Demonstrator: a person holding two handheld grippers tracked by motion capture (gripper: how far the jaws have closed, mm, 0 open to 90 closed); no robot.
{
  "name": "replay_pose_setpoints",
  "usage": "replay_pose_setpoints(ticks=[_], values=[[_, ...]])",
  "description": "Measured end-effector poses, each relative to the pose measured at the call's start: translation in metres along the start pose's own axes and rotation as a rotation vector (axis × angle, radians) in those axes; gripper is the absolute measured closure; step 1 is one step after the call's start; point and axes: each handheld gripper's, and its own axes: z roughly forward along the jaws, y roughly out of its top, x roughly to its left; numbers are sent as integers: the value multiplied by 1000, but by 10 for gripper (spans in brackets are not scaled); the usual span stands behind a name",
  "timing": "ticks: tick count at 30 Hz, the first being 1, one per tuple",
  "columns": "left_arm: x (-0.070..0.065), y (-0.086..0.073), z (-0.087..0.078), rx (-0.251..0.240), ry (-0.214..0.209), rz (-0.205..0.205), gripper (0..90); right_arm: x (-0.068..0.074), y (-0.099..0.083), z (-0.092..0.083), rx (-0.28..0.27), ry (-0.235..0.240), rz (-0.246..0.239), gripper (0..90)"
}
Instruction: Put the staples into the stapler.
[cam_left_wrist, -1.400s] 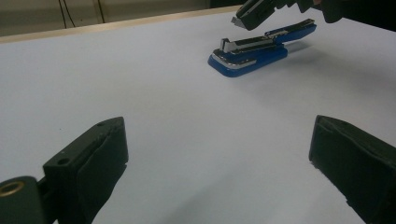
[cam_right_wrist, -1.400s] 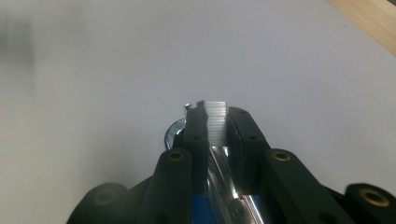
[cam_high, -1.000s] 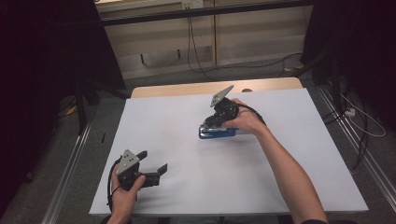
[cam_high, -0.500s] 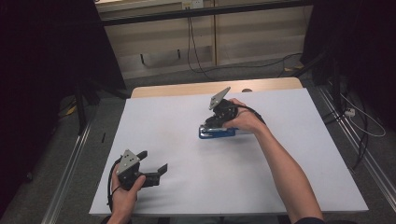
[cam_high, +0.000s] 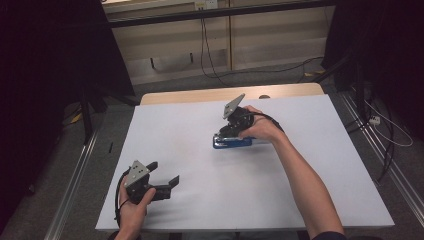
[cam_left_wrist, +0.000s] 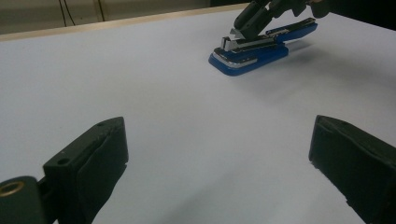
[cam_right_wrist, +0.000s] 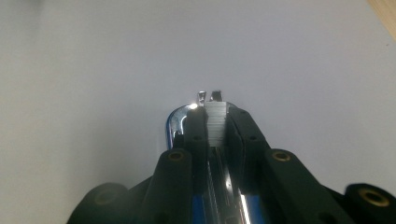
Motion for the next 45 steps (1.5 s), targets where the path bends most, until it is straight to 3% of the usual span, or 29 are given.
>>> replay_pose_setpoints(ticks=[35,45], values=[[0,0,0,5,-5,4,50,0,2,7,33,6,-16,790],[0,0,1,5,-9,2,50,-2,3,9,20,6,-18,778]])
